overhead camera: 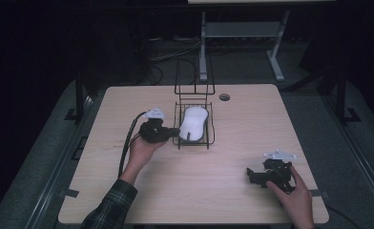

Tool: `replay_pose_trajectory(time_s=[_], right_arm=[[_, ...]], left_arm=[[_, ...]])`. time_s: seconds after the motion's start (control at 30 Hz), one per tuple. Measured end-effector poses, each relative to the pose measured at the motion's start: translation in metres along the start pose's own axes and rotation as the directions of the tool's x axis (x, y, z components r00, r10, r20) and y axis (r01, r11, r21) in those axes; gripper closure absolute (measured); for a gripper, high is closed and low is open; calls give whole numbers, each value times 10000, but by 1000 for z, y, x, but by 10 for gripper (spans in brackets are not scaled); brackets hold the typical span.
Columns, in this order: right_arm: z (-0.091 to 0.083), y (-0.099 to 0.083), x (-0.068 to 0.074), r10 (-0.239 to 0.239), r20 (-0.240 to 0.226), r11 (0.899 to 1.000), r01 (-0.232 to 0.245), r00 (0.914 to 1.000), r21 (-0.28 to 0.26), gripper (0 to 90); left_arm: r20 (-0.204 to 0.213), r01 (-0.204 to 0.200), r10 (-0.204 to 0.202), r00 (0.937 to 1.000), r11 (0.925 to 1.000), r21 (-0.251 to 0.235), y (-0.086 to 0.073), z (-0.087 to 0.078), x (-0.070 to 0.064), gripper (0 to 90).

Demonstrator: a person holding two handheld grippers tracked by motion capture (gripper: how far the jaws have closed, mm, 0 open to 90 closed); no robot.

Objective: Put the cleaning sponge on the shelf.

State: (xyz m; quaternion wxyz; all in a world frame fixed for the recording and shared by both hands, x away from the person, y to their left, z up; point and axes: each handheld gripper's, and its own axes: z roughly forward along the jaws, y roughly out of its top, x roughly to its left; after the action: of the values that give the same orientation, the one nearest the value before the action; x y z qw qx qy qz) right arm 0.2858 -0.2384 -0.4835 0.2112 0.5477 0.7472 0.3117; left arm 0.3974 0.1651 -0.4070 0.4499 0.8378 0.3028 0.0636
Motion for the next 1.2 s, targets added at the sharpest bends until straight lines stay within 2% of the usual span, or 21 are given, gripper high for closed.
replay_pose_trajectory(time_s=[0.2,0.27,0.37,0.47,0.57,0.8,0.83,0.9,1.03,1.1,1.2], right_arm=[[0,0,0,-15,7,10000,15,10000,-10,0],[0,0,0,-16,6,10000,16,10000,-12,0],[0,0,0,-5,2,10000,5,10000,0,0],[0,0,0,-14,7,10000,14,10000,-10,0],[0,0,0,-19,8,10000,19,10000,-11,0],[0,0,0,-1,0,10000,1,10000,-2,0],[0,0,0,1,1,10000,-1,10000,-1,0],[0,0,0,-16,6,10000,16,10000,-12,0],[0,0,0,-21,9,10000,21,10000,-11,0],[0,0,0,-17,6,10000,17,10000,-13,0],[0,0,0,-20,9,10000,20,10000,-10,0]], left_arm=[[-430,-25,40,9991,9994,337,-14,-12,-8,673],[-671,-135,171,9976,9984,540,-20,-16,-10,608],[-782,-143,187,9968,9983,563,-27,-22,-13,519],[-1200,-465,551,9912,9962,730,-38,-29,-18,441],[-1524,-577,698,9858,9949,825,-48,-35,-22,364],[-1985,-412,605,9782,9941,1000,-72,-48,-27,179],[-2022,-481,695,9769,9929,1091,-76,-50,-28,163],[-1928,-429,653,9791,9921,1180,-86,-54,-30,146],[-2025,-531,808,9759,9889,1390,-97,-58,-34,128],[-1948,-454,735,9781,9884,1450,-102,-59,-35,128],[-1966,-418,779,9774,9825,1814,-110,-57,-37,128]])
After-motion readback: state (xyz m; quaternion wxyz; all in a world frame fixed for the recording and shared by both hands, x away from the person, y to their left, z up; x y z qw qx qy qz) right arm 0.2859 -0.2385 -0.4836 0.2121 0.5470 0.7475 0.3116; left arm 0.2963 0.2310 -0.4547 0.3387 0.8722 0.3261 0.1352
